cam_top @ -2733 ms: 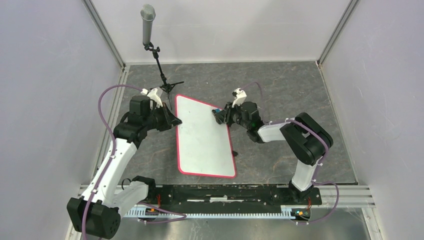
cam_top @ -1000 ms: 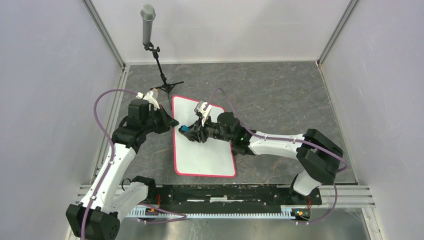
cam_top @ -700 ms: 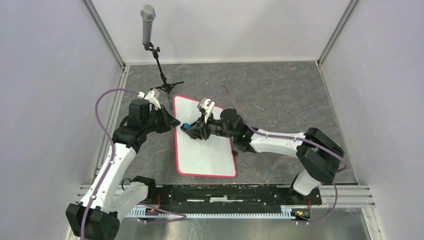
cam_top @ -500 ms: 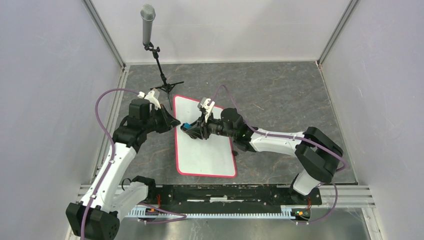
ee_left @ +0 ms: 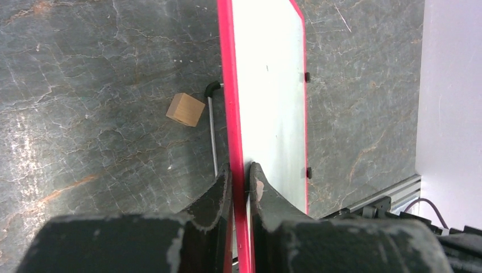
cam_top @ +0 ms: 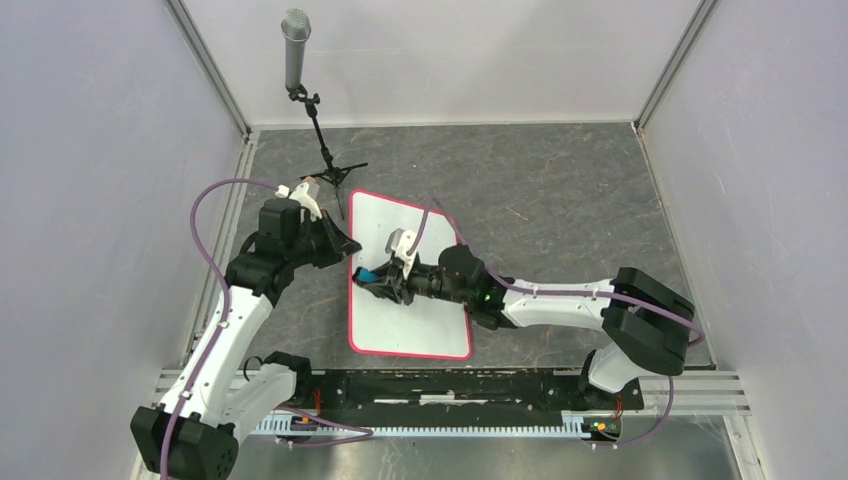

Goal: Erase the whiteboard

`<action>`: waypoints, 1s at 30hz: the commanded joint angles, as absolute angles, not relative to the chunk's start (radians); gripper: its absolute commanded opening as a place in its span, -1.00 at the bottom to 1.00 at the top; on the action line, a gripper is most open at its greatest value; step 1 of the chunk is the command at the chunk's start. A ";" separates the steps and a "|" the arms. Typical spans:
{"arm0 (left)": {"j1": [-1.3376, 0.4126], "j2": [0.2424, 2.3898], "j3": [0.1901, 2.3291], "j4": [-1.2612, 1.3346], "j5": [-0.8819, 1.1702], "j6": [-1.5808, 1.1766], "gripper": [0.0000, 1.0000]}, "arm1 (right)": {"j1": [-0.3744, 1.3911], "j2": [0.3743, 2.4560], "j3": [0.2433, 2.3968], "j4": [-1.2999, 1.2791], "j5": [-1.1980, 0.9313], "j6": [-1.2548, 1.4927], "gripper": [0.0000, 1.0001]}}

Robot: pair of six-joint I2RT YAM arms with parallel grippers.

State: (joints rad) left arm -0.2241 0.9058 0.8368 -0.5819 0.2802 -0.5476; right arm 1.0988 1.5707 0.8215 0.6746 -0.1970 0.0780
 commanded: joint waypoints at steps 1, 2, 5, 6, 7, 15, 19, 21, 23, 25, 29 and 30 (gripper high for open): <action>-0.242 0.899 0.871 -0.580 0.249 -0.545 -0.96 | 1.214 1.559 0.755 0.596 -0.273 0.040 -0.55; -0.242 0.899 0.874 -0.580 0.249 -0.545 -0.96 | 1.228 1.548 0.732 0.607 -0.278 0.037 -0.55; -0.244 0.902 0.879 -0.580 0.247 -0.547 -0.95 | 1.241 1.501 0.634 0.665 -0.289 0.063 -0.55; -0.244 0.903 0.879 -0.580 0.246 -0.546 -0.95 | 1.241 1.487 0.605 0.677 -0.285 0.074 -0.55; -0.244 0.903 0.878 -0.580 0.244 -0.546 -0.95 | 1.242 1.470 0.569 0.688 -0.275 0.081 -0.55; -0.244 0.918 0.879 -0.580 0.238 -0.535 -0.95 | 1.185 1.327 0.324 0.700 -0.071 0.159 -0.54; -0.244 0.916 0.873 -0.571 0.241 -0.539 -0.95 | 1.016 1.343 0.216 0.769 -0.050 0.406 -0.55; -0.245 0.914 0.871 -0.569 0.241 -0.545 -0.95 | 0.926 1.380 0.170 0.843 -0.103 0.522 -0.54; -0.244 0.909 0.867 -0.569 0.238 -0.553 -0.95 | 0.887 1.409 0.143 0.906 -0.132 0.577 -0.54; -0.244 0.901 0.860 -0.569 0.232 -0.563 -0.95 | 0.885 1.418 0.139 0.913 -0.109 0.594 -0.54; -0.245 0.886 0.835 -0.562 0.230 -0.581 -0.95 | 0.906 1.385 0.102 0.980 -0.090 0.596 -0.54; -0.245 0.881 0.830 -0.557 0.231 -0.587 -0.95 | 0.924 1.372 0.110 0.962 -0.077 0.578 -0.54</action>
State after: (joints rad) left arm -0.2447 0.9115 0.8482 -0.5587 0.2710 -0.5884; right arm 0.8837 1.3846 0.1410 1.0176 -0.0982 0.5518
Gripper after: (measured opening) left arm 0.155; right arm 0.299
